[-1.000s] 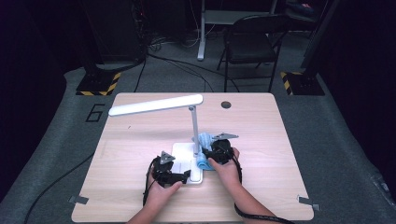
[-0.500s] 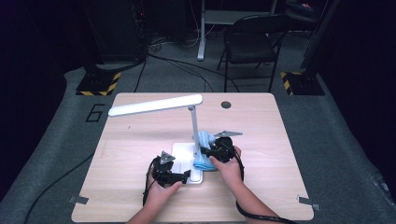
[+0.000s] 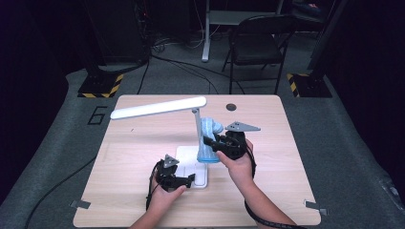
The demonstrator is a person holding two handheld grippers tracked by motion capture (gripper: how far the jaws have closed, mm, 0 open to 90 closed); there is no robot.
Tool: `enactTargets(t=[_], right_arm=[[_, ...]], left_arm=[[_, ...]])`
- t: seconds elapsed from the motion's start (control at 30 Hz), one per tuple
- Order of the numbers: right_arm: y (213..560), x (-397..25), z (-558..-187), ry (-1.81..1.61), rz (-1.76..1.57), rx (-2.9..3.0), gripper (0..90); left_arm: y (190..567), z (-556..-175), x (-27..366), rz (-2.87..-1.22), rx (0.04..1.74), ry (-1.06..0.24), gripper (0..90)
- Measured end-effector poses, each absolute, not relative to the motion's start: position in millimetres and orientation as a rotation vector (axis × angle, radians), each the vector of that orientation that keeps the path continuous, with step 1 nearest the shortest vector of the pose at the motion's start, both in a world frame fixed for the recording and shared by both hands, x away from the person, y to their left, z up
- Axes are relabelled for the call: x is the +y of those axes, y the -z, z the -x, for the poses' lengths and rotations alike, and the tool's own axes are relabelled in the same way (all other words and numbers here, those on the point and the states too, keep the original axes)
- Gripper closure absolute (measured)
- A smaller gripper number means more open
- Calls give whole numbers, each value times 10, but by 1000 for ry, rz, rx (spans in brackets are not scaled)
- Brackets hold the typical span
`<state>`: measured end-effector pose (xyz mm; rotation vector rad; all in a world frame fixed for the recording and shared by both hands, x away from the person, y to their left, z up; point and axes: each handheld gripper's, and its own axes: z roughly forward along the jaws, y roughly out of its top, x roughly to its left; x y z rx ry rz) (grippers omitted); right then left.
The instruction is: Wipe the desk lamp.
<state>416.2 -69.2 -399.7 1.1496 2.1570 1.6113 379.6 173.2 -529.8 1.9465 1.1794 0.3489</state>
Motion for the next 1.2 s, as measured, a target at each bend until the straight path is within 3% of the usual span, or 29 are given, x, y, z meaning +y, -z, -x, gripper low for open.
enactTargets(t=[0.3, 0.97, 1.2], right_arm=[[3872, -654, -4152, -1593, -1073, 2145, 649], [4724, -584, -4292, -1290, -1219, 2323, 650], [4772, -602, -4232, -1346, -1206, 2275, 561]], left_arm=[[5300, -3795, 1726, -1938, 1185, -348, 11], [5300, -3795, 1723, -1931, 1187, -345, 11], [5299, -3795, 1724, -1933, 1187, -343, 11]])
